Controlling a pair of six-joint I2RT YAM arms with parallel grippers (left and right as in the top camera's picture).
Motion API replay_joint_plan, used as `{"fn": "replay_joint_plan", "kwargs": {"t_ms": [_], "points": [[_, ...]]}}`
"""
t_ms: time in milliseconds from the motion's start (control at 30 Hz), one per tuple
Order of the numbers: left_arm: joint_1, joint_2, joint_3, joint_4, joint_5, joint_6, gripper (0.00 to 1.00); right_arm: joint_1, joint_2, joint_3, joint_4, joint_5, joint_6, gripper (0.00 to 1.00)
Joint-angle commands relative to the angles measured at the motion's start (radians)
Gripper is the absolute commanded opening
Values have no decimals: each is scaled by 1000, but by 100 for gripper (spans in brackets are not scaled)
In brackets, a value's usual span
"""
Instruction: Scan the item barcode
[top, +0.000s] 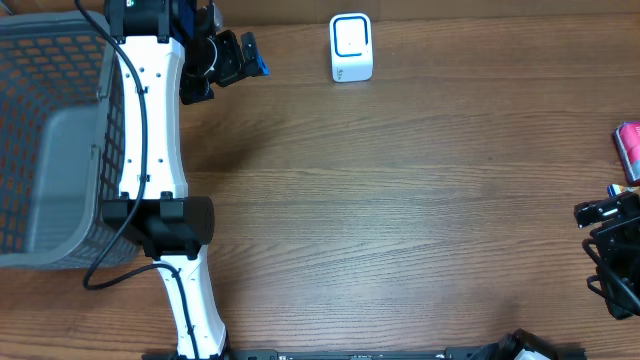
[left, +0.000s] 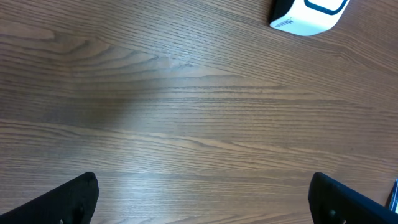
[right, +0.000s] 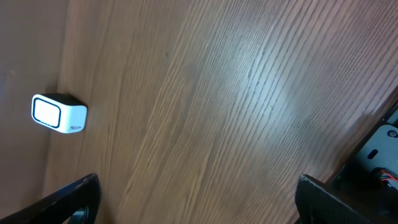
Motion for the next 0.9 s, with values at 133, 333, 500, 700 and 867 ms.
{"fn": "replay_joint_plan", "kwargs": {"t_ms": [133, 333, 500, 700, 867], "points": [[2, -10, 7, -2, -3, -6, 99, 6, -3, 0, -1, 2, -34, 100], [2, -10, 7, -2, -3, -6, 100, 24, -36, -18, 73, 1, -89, 100], [2, -10, 8, -2, -3, -6, 99, 120, -153, -160, 255, -2, -94, 100], [2, -10, 7, -2, -3, -6, 100, 256, -348, -504, 640, -75, -95, 100], [2, -10, 8, -2, -3, -6, 100, 317, -389, -764, 948, -89, -95, 100]]}}
